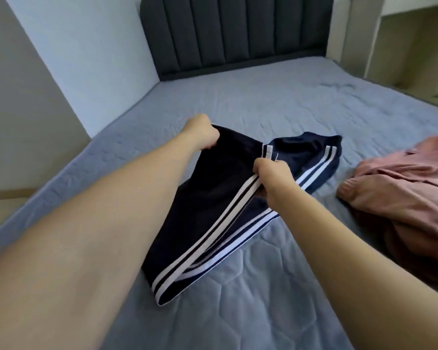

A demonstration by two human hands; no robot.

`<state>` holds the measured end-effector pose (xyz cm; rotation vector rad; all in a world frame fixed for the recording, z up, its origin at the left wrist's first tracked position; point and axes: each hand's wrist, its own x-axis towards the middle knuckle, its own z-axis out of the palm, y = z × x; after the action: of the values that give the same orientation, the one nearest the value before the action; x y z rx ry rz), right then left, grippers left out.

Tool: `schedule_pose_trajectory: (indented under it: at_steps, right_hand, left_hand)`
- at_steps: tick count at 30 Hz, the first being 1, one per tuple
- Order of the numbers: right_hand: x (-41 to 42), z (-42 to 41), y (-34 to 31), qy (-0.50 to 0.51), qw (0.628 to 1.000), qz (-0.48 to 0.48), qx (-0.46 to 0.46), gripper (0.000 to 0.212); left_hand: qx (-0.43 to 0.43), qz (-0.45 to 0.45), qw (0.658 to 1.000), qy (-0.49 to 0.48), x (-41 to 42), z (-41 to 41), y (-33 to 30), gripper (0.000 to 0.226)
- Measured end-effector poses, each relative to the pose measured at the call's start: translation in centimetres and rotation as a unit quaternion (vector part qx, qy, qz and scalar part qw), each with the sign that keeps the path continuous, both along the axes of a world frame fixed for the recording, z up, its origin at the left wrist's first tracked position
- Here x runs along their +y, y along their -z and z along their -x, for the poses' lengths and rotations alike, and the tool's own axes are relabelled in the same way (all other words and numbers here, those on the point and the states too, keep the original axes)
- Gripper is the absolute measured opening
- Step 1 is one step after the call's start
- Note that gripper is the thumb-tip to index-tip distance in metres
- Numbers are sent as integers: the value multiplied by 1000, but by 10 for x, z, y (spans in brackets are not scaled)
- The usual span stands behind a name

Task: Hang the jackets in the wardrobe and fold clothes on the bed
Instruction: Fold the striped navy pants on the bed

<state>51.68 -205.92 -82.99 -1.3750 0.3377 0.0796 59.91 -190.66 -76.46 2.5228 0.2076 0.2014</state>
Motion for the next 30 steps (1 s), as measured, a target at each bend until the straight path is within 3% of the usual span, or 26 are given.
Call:
schedule_pose_trajectory:
  at_steps: [6,8,15,18,21,24,27,30]
  right_hand:
    - [-104,-69,11,92,995,16,-23,17]
    - [-128,-89,19,141,990,9,-28,10]
    - [-150,-129,64,241,969,36,-39,10]
    - [-151,-137,73,266,960,86,-28,11]
    - [-148,-140,76,283,951,123,29,37]
    - [-132,-128,74,287,954,49,71,68]
    - [-103,-107,78,266,962,-9,61,76]
    - [-76,-80,78,248,965,26,79,79]
  left_hand:
    - [-21,-66,995,65,-103,-92,6,21]
    - [-18,-82,993,80,-139,-120,11,23]
    - [-18,-151,984,96,-198,-189,79,23]
    - [-33,-108,987,119,-197,-196,99,24]
    - [-18,-12,994,106,-171,-187,101,42]
    - [52,-15,998,40,-101,-157,102,44]
    - [158,-16,987,-27,-6,-100,110,56]
    - [231,35,972,-38,58,-41,125,76]
